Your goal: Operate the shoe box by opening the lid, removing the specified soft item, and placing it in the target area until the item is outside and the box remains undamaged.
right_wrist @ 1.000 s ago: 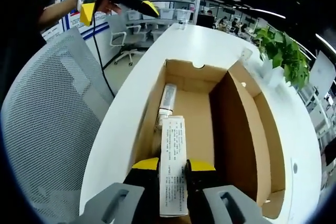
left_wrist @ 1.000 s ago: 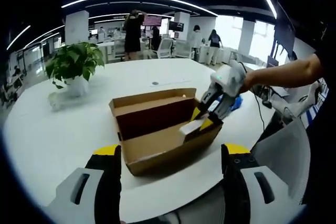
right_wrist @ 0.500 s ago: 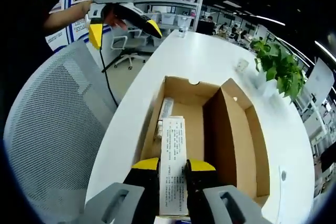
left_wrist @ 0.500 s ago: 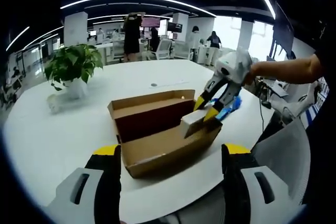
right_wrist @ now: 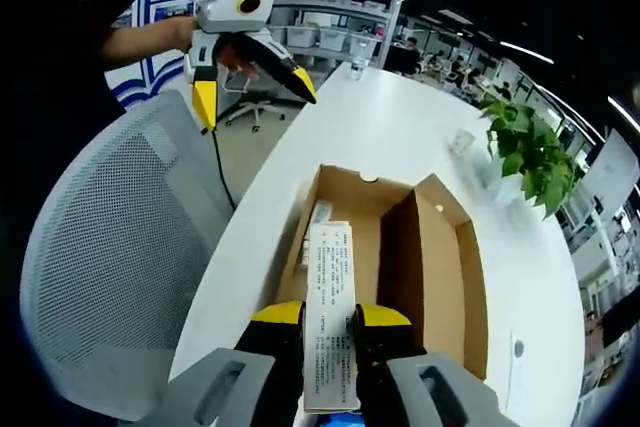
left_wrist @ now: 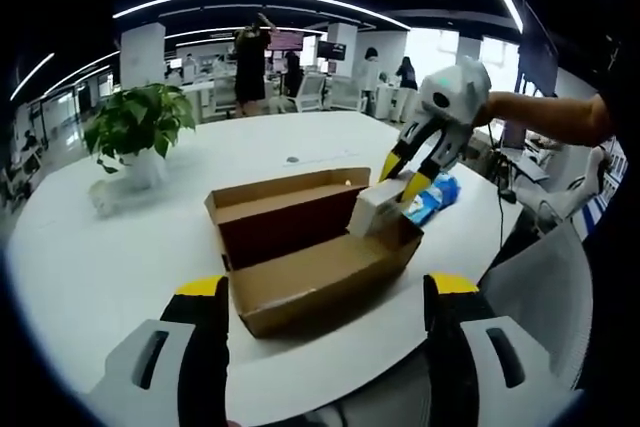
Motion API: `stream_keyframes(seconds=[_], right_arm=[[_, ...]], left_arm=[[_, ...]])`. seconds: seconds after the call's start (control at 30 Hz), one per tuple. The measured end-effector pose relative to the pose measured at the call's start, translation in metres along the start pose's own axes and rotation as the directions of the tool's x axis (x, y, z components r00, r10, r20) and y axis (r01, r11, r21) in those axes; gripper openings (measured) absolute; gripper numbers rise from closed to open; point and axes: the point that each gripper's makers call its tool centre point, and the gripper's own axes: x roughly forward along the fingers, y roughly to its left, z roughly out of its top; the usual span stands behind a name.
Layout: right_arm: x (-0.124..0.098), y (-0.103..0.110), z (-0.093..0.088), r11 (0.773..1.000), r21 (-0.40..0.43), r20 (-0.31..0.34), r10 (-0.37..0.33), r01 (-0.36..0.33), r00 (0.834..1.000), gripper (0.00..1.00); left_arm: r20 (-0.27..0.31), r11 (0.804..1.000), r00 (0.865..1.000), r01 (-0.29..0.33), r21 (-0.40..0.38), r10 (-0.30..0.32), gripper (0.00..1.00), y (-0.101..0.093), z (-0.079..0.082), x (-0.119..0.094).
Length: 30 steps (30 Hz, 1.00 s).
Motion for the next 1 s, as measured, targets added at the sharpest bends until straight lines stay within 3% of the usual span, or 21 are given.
stream_keyframes(seconds=[0.53,1.0], right_arm=[[-0.052,-0.021,-0.016,0.999,-0.005,-0.006,-0.044,0.044,0.999,0.15],[-0.080,-0.036,-0.053,0.997,0.002,-0.049,-0.078,0.078,0.996,0.15]], left_arm=[[0.015,1.000,1.000,0.012,0.023,-0.012,0.95,-0.008,0.011,0.005],[-0.026,0.999,1.000,0.018,0.032,-0.018,1.00,-0.013,0.006,0.008]])
